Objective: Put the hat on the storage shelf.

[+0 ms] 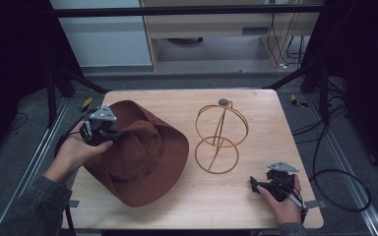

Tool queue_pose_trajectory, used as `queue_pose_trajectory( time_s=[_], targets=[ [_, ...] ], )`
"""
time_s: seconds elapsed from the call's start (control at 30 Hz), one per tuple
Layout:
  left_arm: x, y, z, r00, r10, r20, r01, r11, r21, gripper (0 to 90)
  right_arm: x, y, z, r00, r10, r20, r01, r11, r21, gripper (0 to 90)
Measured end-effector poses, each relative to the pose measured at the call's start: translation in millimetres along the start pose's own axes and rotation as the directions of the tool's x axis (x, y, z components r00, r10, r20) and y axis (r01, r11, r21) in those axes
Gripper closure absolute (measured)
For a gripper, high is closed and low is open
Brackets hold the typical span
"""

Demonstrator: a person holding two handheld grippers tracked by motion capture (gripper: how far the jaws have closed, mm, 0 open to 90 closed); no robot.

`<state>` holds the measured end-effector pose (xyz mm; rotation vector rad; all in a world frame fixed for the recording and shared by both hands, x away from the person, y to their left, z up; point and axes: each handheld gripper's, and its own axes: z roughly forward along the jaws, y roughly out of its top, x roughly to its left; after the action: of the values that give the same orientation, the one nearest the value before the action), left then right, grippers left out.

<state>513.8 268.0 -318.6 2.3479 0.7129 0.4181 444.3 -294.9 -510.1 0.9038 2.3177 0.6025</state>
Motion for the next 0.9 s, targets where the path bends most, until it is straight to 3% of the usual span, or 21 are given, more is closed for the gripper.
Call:
queue_pose_trajectory(
  time_s=[0.53, 0.7, 0.73, 0.9],
  targets=[
    [-6.7, 9.3, -44.0, 0.9984, 0.054, -0.018, -0.055, 0.9971, -0.054, 88.6, 0.0, 0.0, 0.0, 1.0, 0.0, 0.0, 0.0, 1.0, 0.0, 0.7],
    [-9.8, 14.1, -63.3, 0.9974, 0.065, -0.03, -0.068, 0.9924, -0.103, 88.6, 0.0, 0.0, 0.0, 1.0, 0.0, 0.0, 0.0, 1.0, 0.0, 0.6],
    [-11.8, 17.6, -73.5, 0.9973, 0.067, -0.032, -0.07, 0.9896, -0.125, 88.7, 0.1, 0.0, 0.0, 1.0, 0.001, 0.0, -0.001, 1.0, 0.0, 0.6],
    [-16.1, 24.4, -85.4, 0.9956, 0.084, -0.042, -0.089, 0.9859, -0.142, 88.6, 0.0, 0.0, 0.1, 1.0, 0.0, -0.001, 0.0, 1.0, -0.001, 0.6]
  ],
)
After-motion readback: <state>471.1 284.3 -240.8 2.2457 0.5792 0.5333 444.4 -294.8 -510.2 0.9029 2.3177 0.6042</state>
